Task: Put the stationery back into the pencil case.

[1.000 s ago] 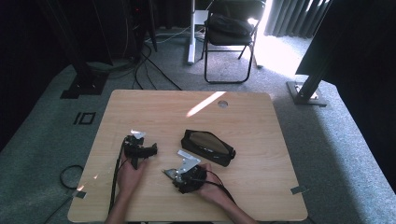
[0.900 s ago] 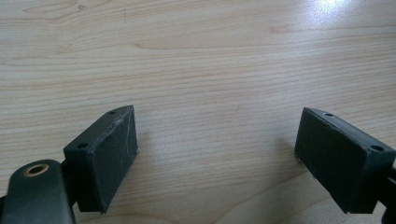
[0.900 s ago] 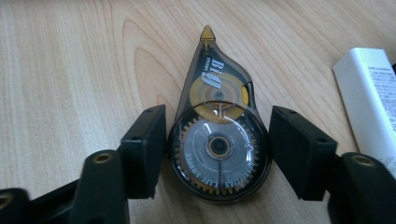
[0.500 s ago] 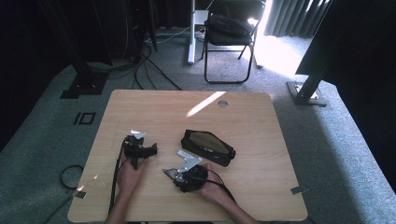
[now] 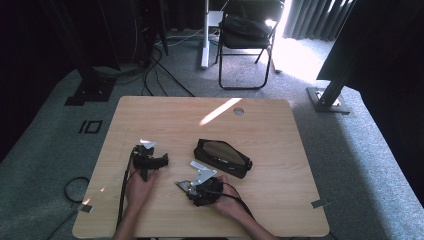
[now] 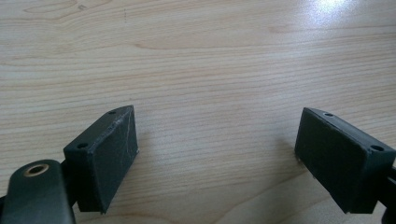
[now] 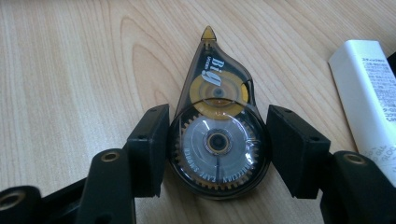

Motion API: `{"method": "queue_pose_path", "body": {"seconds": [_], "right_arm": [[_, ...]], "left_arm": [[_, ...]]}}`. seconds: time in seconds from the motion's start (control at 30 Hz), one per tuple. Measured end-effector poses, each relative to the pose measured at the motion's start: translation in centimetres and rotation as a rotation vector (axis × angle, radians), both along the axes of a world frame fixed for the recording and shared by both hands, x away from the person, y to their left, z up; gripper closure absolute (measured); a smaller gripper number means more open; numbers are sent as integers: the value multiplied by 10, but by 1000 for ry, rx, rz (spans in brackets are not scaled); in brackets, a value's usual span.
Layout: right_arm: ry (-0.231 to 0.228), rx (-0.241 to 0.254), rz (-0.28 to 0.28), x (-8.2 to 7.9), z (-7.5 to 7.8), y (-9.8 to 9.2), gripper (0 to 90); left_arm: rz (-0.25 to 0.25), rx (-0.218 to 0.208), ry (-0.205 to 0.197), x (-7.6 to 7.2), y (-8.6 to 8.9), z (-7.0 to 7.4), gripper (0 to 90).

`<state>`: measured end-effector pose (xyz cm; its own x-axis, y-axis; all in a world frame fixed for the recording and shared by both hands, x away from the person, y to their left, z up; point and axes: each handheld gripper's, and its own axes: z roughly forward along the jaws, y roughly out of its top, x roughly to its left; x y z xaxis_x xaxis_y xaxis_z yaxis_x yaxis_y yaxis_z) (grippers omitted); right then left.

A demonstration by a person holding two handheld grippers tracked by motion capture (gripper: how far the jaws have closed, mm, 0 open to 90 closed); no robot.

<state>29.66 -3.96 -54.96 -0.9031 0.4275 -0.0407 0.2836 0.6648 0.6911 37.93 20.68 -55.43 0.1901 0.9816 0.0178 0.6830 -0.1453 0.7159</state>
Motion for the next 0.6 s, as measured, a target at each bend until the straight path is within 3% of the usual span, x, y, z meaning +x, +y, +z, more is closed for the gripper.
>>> {"method": "queue_pose_path", "body": {"seconds": [0.6], "right_arm": [[-21, 17, -4, -3, 7, -4, 416]], "left_arm": [[0, 0, 0, 0, 0, 0, 134]]}}
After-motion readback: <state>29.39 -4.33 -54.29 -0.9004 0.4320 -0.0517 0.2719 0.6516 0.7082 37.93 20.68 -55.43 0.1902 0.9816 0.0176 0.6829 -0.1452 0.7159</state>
